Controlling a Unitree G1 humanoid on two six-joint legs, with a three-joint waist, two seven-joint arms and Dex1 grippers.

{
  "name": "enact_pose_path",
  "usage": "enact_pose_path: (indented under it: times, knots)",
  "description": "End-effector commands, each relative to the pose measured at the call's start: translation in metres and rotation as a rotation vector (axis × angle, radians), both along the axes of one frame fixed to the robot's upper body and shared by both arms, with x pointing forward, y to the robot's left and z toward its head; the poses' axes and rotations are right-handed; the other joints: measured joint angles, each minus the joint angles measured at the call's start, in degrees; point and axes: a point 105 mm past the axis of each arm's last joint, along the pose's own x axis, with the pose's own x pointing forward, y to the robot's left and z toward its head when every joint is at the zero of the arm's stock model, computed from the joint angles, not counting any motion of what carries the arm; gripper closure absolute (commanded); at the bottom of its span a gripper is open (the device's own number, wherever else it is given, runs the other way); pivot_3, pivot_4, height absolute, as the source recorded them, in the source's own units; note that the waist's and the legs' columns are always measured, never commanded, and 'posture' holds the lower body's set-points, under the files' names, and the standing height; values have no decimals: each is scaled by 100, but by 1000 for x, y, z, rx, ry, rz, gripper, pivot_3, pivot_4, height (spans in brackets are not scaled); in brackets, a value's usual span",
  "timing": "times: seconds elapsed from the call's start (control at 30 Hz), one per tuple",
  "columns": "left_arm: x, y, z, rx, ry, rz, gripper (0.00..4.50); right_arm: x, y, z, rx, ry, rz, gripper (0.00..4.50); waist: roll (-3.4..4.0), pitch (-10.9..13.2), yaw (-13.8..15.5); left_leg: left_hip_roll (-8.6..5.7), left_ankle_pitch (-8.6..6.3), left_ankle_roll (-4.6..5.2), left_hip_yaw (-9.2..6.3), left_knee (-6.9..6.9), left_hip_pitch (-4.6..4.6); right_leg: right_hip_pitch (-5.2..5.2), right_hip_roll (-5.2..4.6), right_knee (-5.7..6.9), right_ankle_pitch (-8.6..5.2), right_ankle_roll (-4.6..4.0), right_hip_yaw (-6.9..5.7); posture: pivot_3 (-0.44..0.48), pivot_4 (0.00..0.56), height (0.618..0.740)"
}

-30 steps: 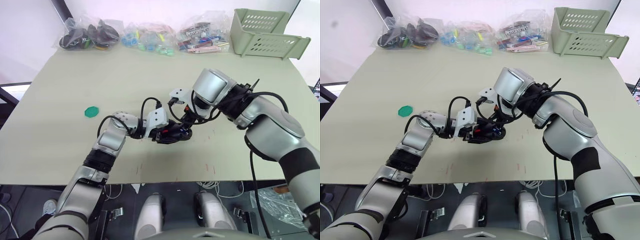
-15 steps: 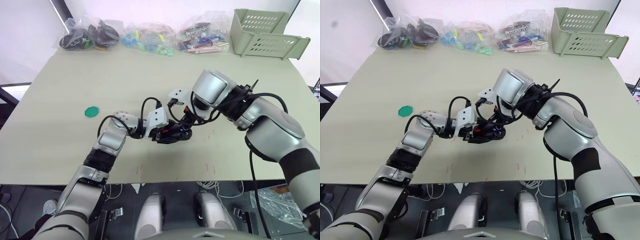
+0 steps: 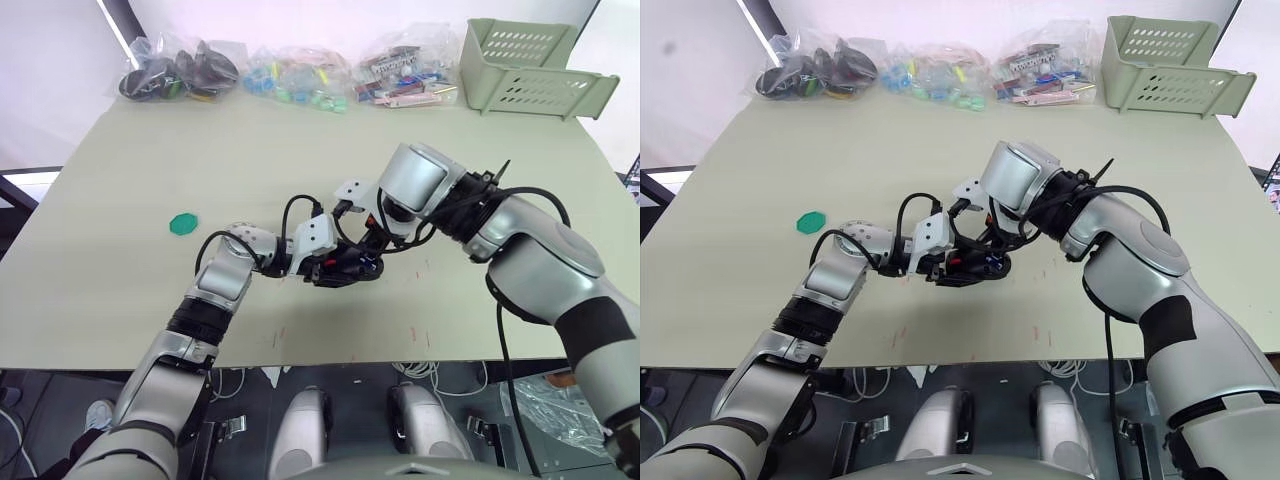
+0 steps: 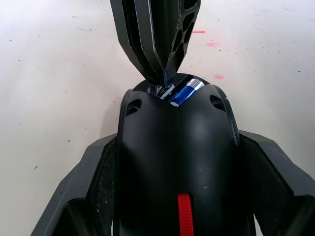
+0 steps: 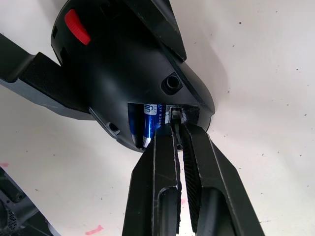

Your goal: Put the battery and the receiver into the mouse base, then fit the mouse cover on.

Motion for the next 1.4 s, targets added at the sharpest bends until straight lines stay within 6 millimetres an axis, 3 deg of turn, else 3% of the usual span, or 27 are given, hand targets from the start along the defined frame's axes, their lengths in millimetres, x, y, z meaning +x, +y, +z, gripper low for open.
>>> enact_pose_path:
  times: [0.03, 0.4, 1.03, 1.4]
  knots:
    - [3, -6, 7, -17, -34, -2, 1568, -3, 8, -3, -10, -1, 34, 4500, 0, -1, 0, 0, 0, 0, 0, 0, 1, 0, 0, 0, 0, 0, 0, 0, 150, 740]
    - [3, -7, 6, -15, -34, 0, 1568, 3, 7, 4, 6, -8, 25, 4500, 0, -3, 2, 0, 0, 0, -1, 0, 2, 3, 0, 0, 0, 0, 0, 0, 150, 740]
    - [1, -2, -1, 7, -21, 10, 1568, 2, 24, 19, 39, -18, 90, 4500, 1, -2, -2, 0, 0, -1, -3, 1, 1, 1, 2, 1, 0, 0, 0, 0, 150, 740]
    - [2, -1, -2, 11, -20, 13, 1568, 3, 21, 11, 23, -10, 94, 4500, 1, -2, -3, 1, 1, -1, -4, 1, 1, 1, 3, 1, 0, 0, 0, 0, 150, 740]
